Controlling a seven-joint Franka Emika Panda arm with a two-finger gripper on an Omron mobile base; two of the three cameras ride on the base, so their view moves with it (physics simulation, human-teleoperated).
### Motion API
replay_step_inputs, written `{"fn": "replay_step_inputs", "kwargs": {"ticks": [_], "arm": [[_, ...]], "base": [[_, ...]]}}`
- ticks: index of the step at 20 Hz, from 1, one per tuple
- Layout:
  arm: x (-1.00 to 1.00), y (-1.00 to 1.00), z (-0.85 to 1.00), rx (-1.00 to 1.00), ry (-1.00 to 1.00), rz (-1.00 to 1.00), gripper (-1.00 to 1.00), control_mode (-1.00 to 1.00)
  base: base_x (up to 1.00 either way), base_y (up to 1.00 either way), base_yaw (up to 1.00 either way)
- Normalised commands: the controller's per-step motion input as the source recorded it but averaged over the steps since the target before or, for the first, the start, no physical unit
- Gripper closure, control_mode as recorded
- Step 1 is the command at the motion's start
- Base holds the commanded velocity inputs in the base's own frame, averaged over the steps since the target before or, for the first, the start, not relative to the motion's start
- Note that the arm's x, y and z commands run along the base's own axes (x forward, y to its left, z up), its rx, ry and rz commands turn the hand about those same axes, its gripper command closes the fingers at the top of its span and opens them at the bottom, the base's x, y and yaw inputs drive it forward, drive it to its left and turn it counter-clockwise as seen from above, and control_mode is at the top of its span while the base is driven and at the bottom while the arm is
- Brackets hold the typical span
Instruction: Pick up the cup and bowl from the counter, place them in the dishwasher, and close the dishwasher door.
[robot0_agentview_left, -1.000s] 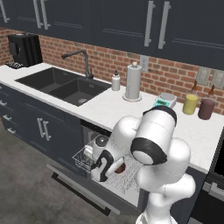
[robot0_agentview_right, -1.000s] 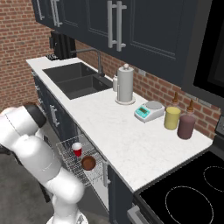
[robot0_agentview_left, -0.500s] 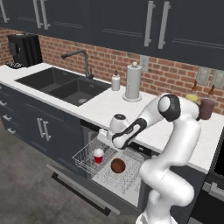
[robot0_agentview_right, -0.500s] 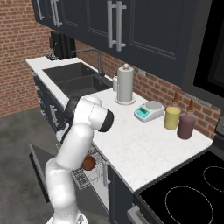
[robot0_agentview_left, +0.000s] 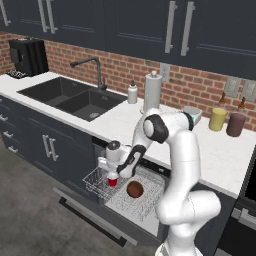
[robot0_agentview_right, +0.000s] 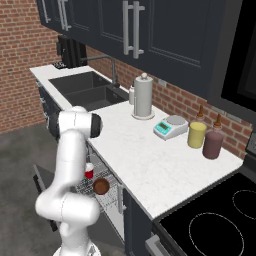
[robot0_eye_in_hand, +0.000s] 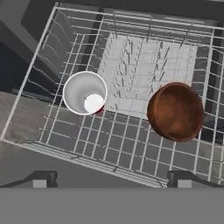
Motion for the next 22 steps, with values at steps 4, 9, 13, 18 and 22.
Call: {"fn": "replay_step_inputs", "kwargs": {"ticks": [4,9,13,18,22], "arm": [[-0.53,0.98,-0.32,-0.26,-0.17,0.00,-1.00,-1.00],[-0.32,0.61,-0.01,-0.09,-0.02,0.00,-1.00,-1.00],[-0.02,0.25,0.01,0.00,0.02,-0.01,-1.00,-1.00],[0.00,0.12,0.01,0.01,0.04,-0.04,-1.00,-1.00],[0.00,0.17,-0.14,0.01,0.01,-0.08,-1.00,-1.00]], "base": [[0.00,0.00,0.00],[0.00,0.00,0.00],[0.00,0.00,0.00],[0.00,0.00,0.00],[0.00,0.00,0.00]]}}
